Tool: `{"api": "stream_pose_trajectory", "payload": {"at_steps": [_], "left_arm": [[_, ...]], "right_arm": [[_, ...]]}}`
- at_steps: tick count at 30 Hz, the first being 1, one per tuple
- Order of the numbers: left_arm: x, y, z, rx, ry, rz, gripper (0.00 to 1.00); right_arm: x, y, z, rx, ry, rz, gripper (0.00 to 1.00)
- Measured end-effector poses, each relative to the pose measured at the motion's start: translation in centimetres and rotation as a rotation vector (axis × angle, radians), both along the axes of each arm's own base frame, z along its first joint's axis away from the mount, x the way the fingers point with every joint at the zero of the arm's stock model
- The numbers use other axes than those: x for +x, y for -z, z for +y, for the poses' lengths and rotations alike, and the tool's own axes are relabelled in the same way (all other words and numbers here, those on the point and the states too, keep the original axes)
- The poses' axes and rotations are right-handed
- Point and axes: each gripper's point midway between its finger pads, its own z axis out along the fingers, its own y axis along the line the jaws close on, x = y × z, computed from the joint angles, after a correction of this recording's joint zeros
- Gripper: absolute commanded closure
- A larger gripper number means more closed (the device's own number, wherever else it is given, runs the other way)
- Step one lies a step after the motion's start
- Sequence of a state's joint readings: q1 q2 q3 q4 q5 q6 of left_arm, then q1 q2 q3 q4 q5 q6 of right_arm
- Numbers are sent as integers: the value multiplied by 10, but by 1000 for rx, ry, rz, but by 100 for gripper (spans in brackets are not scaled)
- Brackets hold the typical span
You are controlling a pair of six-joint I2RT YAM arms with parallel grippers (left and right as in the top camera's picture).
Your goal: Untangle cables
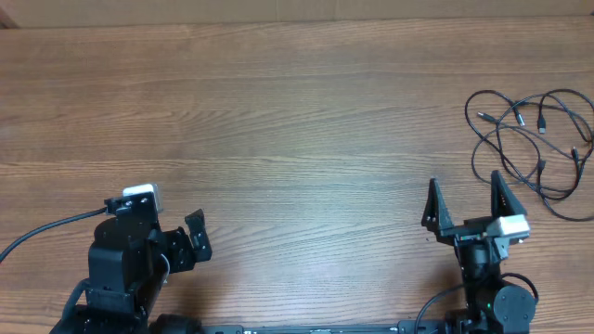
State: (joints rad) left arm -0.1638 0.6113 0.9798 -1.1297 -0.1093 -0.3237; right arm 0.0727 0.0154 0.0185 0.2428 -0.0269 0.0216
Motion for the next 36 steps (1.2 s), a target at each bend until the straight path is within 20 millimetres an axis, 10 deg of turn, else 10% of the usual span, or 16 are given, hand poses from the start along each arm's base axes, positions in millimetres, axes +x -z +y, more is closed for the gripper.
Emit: {"api": "stream_pose_trajectory", "payload": {"at_steps": [11,36], "left_arm": [[0,0,0,-5,-5,1,1],[0,0,0,-7,-7,1,1]], "right_arm": [[10,77,3,-46,-9,314,0],[10,78,6,-48,-26,317,0]]}}
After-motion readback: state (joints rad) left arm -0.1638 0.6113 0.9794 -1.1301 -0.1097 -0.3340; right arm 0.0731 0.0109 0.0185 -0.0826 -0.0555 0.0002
